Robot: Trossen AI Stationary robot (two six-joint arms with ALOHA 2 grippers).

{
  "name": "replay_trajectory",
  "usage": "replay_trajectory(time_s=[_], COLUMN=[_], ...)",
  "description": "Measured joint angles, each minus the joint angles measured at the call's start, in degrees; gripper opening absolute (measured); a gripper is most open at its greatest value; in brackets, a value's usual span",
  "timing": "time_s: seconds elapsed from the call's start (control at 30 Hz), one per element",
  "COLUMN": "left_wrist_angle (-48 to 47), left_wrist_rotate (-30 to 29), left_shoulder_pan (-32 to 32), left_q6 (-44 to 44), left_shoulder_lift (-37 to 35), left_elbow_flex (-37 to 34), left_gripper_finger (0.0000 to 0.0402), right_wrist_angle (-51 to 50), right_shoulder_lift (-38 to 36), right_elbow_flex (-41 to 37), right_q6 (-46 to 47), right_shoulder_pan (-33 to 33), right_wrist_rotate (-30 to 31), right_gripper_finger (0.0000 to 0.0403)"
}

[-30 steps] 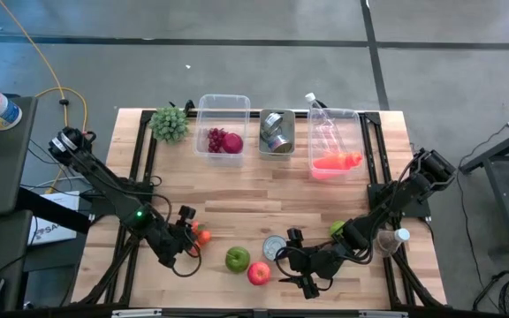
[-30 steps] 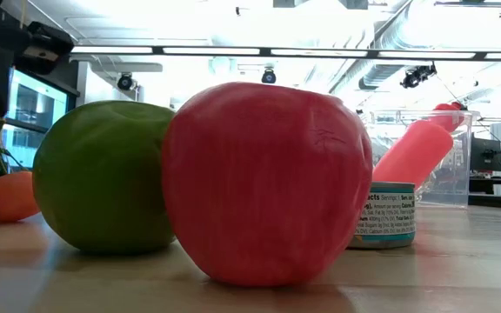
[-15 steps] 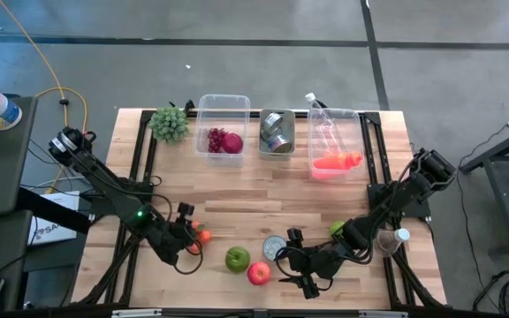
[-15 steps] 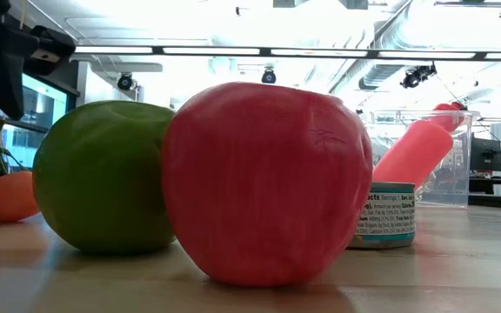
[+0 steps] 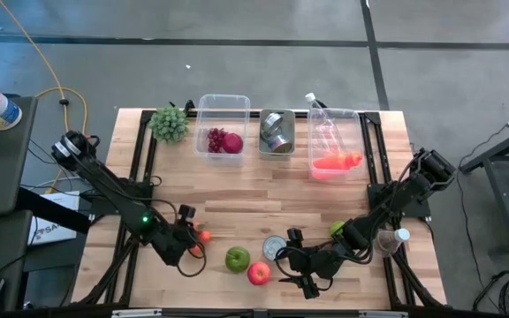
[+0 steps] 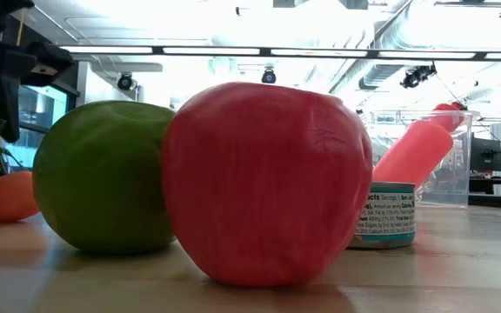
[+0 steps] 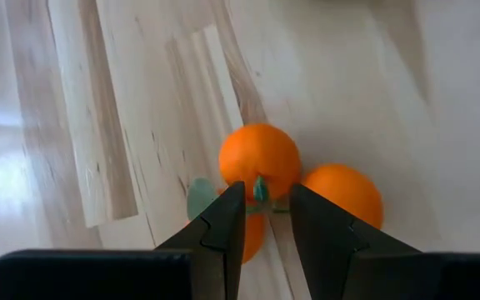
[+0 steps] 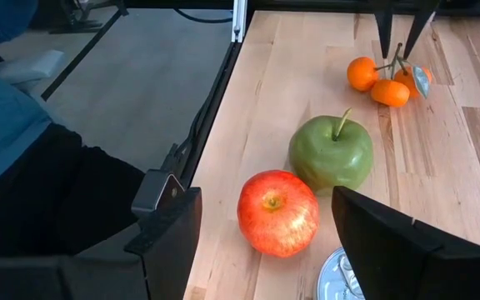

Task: Pick & Place Food Item
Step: Put the orange tangerine into the left transparent bin

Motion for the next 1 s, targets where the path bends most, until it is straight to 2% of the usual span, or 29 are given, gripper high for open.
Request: replay_trajectory(time_s=[0.7, 1.0], left_wrist_angle=[-0.4, -1.4], left_wrist_rotate=[-0.2, 0.0], left_shoulder_pan=[0.0, -0.7], left_q6=[-1.6, -1.5], left_shoulder_lift=[6.2, 6.2], left_elbow_flex=[0.0, 0.0], left_gripper_finger=[0.0087, 0.0042], right_wrist_angle=[0.0, 0.0], right_shoulder_lift=[0.0, 0.0], right_elbow_flex=[0.0, 0.0], right_q6=[-0.1, -0.4], right_shoulder_pan=[0.0, 0.0], right_wrist_rotate=[0.0, 0.0], right_gripper_finger=[0.0258, 0.0258])
